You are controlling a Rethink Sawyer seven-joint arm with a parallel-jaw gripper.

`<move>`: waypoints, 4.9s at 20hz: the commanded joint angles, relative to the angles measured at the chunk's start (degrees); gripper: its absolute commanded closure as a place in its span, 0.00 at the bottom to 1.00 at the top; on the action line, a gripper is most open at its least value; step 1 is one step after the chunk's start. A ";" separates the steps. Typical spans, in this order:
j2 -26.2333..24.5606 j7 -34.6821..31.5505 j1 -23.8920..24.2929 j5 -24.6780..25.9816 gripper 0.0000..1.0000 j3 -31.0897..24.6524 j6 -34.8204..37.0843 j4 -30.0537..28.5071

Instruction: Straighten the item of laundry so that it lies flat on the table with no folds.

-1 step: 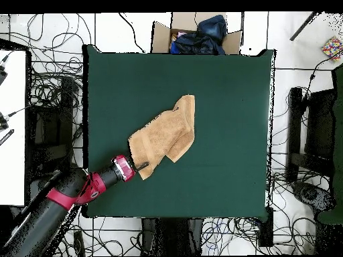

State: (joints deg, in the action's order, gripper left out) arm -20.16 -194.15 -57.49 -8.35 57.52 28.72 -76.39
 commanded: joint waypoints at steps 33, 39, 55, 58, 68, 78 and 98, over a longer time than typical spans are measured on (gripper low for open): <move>-6.41 -6.37 2.58 -10.63 0.00 -7.16 8.50 11.47; -2.54 -5.15 0.76 -9.74 0.00 -8.91 13.36 8.91; -1.54 -11.23 -3.25 -11.35 0.00 -8.75 23.31 11.57; -2.55 -12.93 -3.26 -12.72 0.00 -8.73 23.06 12.62; -12.39 -30.24 -5.12 -24.57 0.00 -1.19 12.16 15.98; -16.73 -36.17 -5.35 -27.54 0.00 1.96 6.19 17.77; -13.55 -26.59 2.21 -23.74 0.00 0.10 -3.70 17.99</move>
State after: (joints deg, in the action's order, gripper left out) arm -29.84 -215.28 -61.92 -27.79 65.71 47.57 -68.36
